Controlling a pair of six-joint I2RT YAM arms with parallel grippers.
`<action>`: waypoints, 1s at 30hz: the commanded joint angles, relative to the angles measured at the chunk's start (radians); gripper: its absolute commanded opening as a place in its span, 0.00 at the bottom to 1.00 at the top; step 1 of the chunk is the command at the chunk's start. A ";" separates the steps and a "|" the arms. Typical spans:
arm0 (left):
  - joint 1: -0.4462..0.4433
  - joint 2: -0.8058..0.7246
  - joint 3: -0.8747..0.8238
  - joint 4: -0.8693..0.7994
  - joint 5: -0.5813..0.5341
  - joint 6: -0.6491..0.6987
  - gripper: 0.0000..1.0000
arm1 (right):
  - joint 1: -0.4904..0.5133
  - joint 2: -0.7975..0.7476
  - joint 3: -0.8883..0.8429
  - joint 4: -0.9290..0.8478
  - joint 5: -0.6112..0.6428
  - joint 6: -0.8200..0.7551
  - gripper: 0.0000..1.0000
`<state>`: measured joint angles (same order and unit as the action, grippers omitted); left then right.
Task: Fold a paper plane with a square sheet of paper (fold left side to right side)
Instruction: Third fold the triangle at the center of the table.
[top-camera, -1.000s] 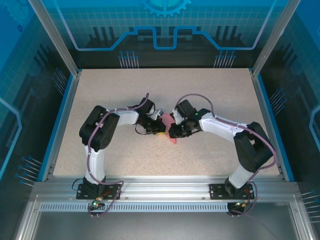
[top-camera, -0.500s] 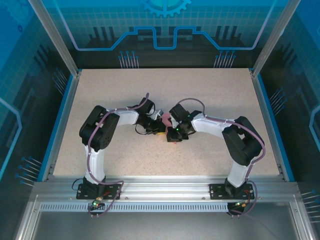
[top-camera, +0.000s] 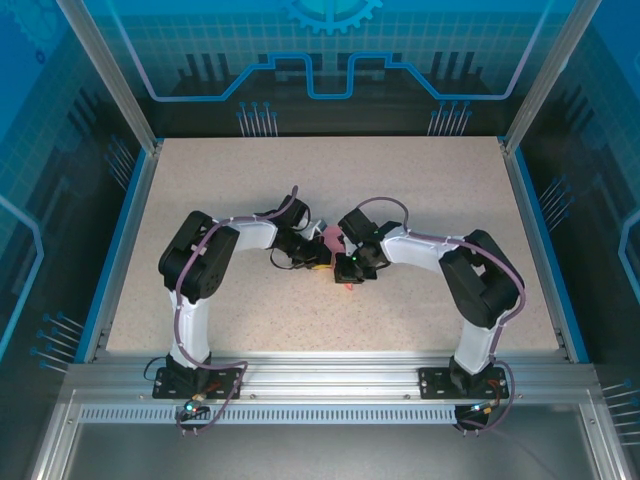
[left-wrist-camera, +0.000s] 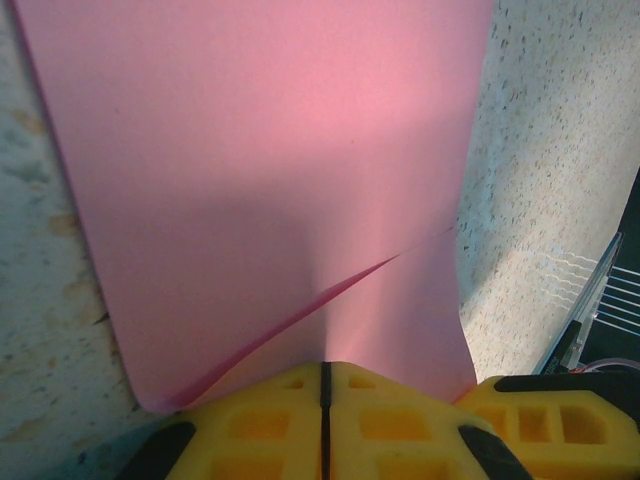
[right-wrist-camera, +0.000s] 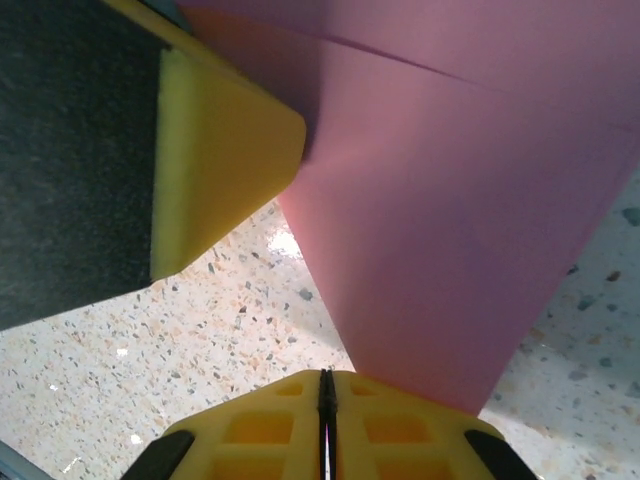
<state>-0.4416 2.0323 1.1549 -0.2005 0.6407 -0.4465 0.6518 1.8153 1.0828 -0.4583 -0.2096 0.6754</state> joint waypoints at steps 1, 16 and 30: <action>-0.001 0.052 -0.020 -0.063 -0.067 -0.003 0.09 | -0.010 0.017 0.015 0.001 0.016 0.022 0.10; -0.002 0.052 -0.015 -0.075 -0.077 -0.002 0.09 | -0.014 0.015 -0.031 -0.042 0.009 0.060 0.10; -0.002 0.051 -0.011 -0.083 -0.084 0.000 0.09 | -0.018 -0.025 -0.078 -0.057 -0.069 0.078 0.10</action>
<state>-0.4416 2.0331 1.1553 -0.2016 0.6403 -0.4461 0.6403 1.8156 1.0378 -0.4385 -0.2367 0.7345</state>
